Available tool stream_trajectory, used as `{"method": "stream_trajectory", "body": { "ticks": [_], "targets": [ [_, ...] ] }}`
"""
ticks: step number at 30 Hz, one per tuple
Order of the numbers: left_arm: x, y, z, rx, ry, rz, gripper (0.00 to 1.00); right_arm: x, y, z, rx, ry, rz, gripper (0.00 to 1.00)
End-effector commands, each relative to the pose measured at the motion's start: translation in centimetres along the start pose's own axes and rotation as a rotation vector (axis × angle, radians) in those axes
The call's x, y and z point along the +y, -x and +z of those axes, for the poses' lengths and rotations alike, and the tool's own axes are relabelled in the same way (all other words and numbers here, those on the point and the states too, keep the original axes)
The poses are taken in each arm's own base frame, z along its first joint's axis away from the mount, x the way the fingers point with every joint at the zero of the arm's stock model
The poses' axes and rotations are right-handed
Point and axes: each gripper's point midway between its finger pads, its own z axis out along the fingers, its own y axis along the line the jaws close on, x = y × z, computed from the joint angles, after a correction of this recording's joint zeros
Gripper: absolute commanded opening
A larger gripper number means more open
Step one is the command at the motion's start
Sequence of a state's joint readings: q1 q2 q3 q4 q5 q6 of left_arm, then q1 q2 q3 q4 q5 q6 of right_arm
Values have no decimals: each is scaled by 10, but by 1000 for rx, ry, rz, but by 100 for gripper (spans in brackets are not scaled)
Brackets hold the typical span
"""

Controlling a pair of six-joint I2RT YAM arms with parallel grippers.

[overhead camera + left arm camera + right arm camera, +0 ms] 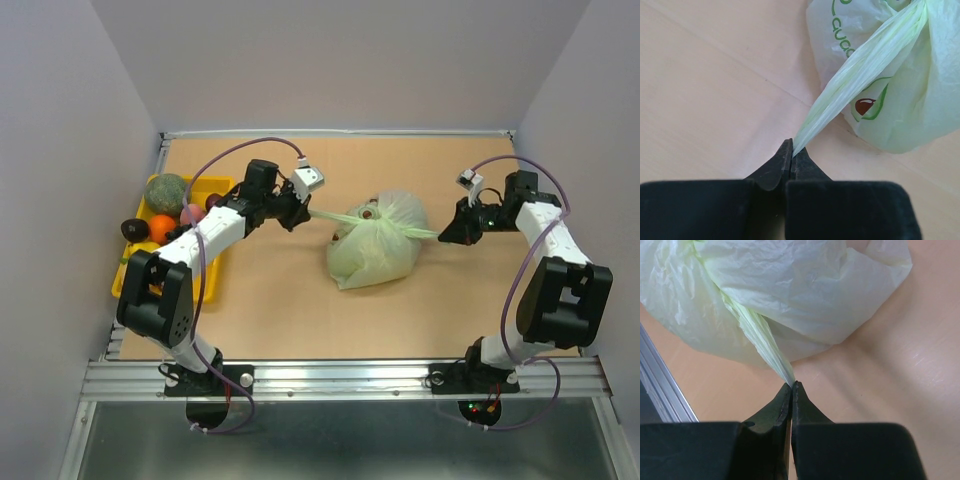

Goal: Place the fake fruits into the plastic bag and tie a complex knot

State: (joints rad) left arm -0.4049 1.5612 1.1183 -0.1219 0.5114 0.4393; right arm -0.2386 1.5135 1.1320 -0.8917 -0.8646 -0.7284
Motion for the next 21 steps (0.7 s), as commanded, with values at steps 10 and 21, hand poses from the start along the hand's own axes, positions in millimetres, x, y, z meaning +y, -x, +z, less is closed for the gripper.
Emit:
{"method": "stream_trajectory", "body": {
  "ticks": [10,21],
  "targets": [
    [91,-59,-41,171,338,-115,0,-57,-39,-31,112,-240,48,0],
    [108,12,-52,29,360,-121,0,-79,47,-46,-87,-267,85,0]
  ]
}}
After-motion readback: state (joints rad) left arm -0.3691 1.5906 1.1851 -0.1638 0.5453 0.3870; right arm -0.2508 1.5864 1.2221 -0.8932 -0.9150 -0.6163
